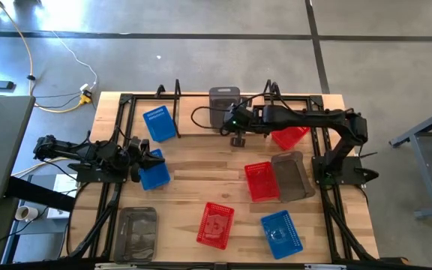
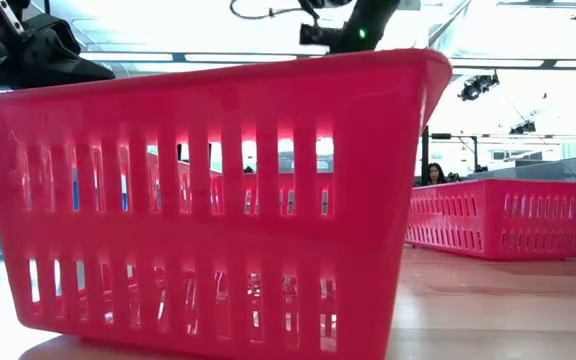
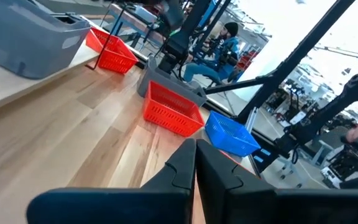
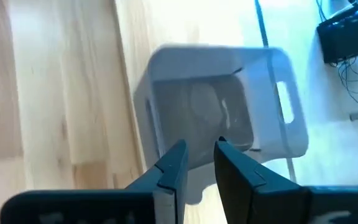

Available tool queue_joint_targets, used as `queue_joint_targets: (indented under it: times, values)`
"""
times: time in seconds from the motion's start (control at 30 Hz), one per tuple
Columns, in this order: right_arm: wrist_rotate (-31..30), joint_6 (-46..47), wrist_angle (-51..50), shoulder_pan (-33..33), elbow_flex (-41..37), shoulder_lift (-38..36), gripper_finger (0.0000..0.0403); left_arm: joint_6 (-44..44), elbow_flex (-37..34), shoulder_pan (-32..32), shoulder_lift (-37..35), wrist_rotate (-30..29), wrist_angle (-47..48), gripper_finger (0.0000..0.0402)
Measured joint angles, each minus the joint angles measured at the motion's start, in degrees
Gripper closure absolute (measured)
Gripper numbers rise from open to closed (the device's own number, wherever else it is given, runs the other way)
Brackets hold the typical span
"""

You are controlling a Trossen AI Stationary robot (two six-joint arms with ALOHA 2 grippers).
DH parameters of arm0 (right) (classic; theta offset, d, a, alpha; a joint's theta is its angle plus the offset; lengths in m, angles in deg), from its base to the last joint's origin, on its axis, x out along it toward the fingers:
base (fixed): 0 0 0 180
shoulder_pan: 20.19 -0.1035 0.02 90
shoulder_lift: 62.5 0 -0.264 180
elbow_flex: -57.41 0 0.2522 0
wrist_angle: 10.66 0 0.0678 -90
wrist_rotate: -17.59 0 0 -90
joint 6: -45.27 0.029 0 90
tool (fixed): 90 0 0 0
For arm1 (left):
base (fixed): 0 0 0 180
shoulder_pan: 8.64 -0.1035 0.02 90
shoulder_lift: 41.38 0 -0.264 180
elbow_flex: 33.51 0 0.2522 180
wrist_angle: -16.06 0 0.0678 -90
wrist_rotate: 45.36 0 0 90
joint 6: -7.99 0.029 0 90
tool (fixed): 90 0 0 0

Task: Stack baskets on shelf by color
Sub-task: Put the middle left blue bin on the shelf

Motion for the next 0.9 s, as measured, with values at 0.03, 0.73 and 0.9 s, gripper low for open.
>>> queue_joint_targets:
  times: [0.03, 0.73, 0.9]
  values:
    - [-0.18, 1.25, -0.60, -0.32, 1.03, 0.00, 0.0336, 0.00, 0.00, -0.02, 0.00, -0.01, 0.00, 0.0391]
    - [-2.58, 23.90, -12.73, -8.08, 14.25, 0.04, 0.0336, -9.29, 4.73, 0.03, 0.60, 1.09, -3.64, 0.0285]
    - [-2.65, 26.38, -17.20, -9.50, 17.50, 0.05, 0.0336, -3.88, 11.78, 0.03, 4.54, 0.88, -3.42, 0.0285]
